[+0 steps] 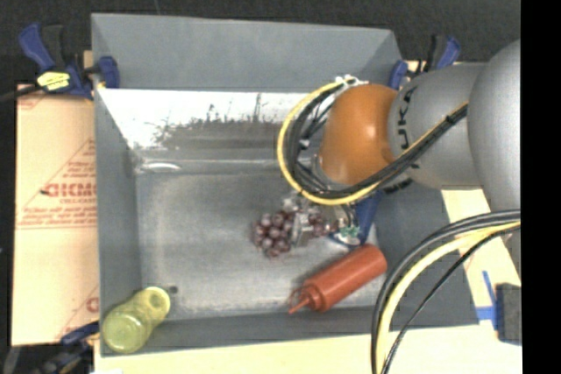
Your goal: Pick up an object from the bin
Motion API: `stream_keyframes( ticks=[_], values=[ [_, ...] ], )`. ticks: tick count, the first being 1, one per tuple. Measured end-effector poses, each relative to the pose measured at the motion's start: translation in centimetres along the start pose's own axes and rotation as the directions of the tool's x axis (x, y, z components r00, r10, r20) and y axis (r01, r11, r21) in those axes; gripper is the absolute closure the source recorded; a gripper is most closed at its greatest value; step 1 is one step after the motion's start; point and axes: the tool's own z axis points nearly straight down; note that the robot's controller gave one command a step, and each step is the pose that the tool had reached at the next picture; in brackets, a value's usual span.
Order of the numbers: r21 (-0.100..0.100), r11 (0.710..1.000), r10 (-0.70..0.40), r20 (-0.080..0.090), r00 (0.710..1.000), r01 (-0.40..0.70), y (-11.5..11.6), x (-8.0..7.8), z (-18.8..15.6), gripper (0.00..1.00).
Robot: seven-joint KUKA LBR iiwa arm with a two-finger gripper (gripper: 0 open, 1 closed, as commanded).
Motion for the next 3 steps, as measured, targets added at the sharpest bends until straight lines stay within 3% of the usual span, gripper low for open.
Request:
stream_keyframes(
  ticks=[1, 2, 3],
  values=[
    [0.0, 1.0, 0.0, 0.0, 1.0, 0.0, 0.0, 0.0, 0.0, 1.0],
    [0.0, 1.0, -0.009, -0.001, 1.0, 0.009, -1.4, 0.9, -10.2, 1.0],
    [0.0, 1.0, -0.008, -0.004, 1.0, 0.008, -0.1, -0.9, -14.8, 0.0]
  ],
)
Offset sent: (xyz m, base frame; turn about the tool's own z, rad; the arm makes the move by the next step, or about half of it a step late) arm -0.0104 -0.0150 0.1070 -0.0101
